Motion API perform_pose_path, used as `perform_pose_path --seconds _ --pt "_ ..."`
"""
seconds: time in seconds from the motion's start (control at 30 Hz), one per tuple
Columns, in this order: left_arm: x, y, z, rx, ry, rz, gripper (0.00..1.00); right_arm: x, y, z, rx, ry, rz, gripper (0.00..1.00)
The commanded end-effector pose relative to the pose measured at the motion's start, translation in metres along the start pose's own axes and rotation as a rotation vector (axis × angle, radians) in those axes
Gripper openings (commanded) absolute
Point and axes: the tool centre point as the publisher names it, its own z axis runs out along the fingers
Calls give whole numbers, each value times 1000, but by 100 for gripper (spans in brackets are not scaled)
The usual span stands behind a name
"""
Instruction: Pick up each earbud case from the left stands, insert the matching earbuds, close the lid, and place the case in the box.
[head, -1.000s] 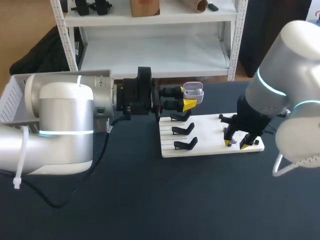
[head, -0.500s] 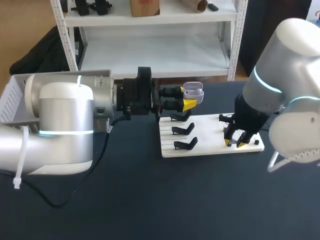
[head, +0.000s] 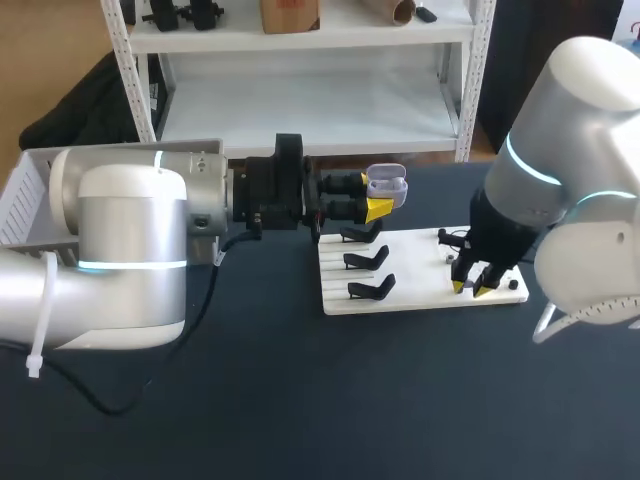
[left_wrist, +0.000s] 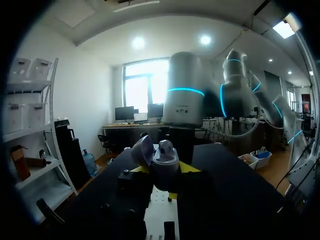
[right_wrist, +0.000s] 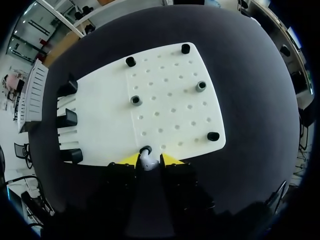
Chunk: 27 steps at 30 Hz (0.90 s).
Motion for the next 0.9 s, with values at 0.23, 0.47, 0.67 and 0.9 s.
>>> perform_pose_path --seconds 0.23,0.47,0.67,0.9 --pt "1 0 0 -3 -4 1 0 -1 3 2 4 5 -3 0" --pt "1 0 0 -3 -4 1 0 4 6 -29 38 -33 24 0" --pt "1 0 0 -3 -4 1 0 10 11 -68 83 -33 86 0" --pt "1 0 0 -3 -4 1 0 10 19 -129 141 -71 73 0"
